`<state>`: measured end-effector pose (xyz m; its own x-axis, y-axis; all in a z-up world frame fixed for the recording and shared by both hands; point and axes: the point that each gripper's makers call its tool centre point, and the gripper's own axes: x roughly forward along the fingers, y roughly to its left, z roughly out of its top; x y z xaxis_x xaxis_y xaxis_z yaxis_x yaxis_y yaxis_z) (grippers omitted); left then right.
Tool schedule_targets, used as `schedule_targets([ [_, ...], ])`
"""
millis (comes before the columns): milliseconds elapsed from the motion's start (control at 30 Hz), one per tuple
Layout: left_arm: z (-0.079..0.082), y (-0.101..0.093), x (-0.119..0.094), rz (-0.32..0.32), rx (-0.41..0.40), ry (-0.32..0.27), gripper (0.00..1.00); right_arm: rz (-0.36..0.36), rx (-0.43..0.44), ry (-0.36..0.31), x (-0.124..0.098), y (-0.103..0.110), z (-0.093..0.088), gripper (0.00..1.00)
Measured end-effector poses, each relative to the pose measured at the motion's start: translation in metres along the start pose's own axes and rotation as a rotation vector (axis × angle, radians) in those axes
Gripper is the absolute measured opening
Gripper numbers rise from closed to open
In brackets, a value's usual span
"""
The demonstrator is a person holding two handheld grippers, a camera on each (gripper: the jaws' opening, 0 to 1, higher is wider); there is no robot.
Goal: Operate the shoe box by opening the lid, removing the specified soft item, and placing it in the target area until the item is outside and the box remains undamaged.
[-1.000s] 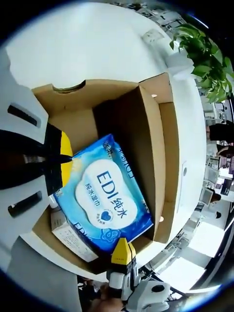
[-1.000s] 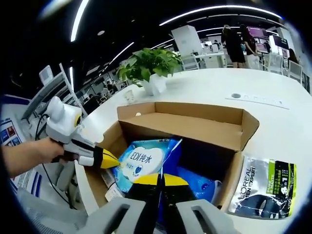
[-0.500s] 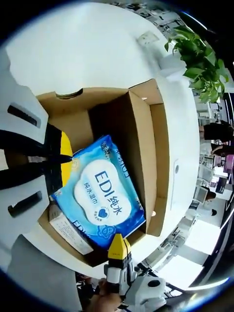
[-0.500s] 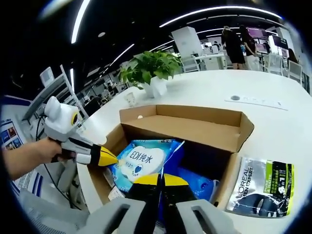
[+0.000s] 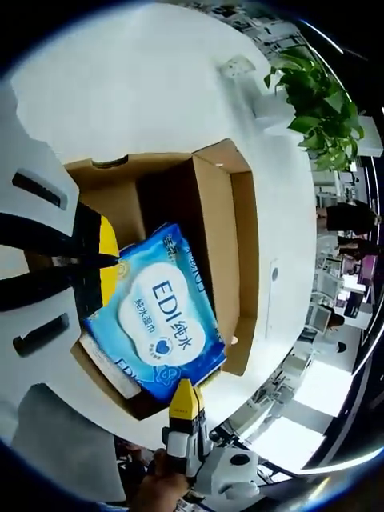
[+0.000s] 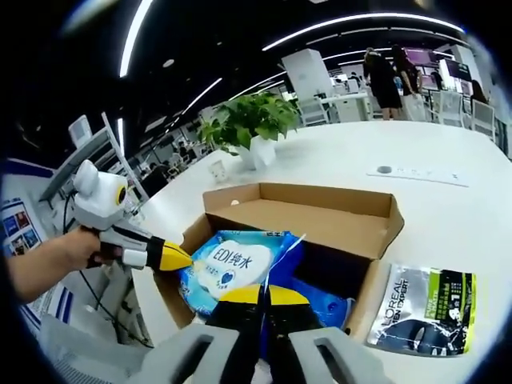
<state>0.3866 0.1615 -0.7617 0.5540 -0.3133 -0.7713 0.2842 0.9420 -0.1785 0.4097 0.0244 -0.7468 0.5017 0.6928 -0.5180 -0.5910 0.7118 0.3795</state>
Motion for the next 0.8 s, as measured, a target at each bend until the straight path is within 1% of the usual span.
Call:
schedule_targets([
  [267,0.01,-0.008,-0.011,-0.01,0.01,-0.026,0.0,0.002,0.019,-0.018,-0.012,0.0,0.005,0.0],
  [567,0.021,-0.02,-0.022,-0.023,0.033,-0.054,0.0,0.004,0.03,-0.05,-0.03,0.002,0.015,0.0],
  [800,0.031,-0.033,-0.026,-0.042,0.045,-0.073,0.0,-0.007,0.035,-0.066,-0.042,-0.004,0.019,0.0],
])
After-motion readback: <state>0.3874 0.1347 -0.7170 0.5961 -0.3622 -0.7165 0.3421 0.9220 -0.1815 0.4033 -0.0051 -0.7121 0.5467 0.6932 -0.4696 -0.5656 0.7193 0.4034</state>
